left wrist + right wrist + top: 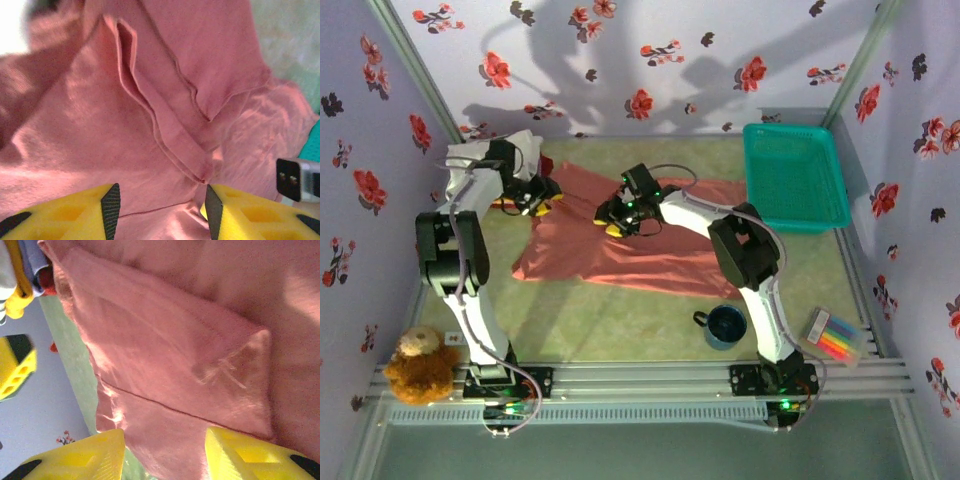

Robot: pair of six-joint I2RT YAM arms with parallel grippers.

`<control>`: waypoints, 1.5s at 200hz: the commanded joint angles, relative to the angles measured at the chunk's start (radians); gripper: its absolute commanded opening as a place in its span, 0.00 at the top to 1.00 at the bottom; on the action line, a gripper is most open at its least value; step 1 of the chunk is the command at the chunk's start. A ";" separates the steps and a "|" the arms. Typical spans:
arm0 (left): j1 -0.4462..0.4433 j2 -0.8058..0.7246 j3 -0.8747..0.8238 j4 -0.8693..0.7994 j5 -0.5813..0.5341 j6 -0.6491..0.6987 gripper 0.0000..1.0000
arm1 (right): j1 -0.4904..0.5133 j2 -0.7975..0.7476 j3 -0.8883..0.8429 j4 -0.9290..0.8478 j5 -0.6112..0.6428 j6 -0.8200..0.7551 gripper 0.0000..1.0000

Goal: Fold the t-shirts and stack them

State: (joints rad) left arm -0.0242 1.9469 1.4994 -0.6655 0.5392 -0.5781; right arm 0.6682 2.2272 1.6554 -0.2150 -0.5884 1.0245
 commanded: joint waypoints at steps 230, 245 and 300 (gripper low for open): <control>-0.077 0.123 0.131 0.242 0.078 -0.205 0.48 | -0.087 -0.165 -0.027 -0.180 0.290 -0.164 0.44; -0.077 0.041 0.059 0.124 0.022 -0.113 0.50 | -0.085 -0.217 -0.044 -0.346 0.310 -0.235 0.46; -0.077 -0.179 -0.264 -0.031 -0.164 0.050 0.78 | -0.085 -0.454 -0.377 -0.564 0.385 -0.338 0.74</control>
State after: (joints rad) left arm -0.0982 1.8130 1.3415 -0.5743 0.4866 -0.6434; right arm 0.5785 1.8427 1.4132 -0.5888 -0.2790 0.7601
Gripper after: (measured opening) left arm 0.280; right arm 0.334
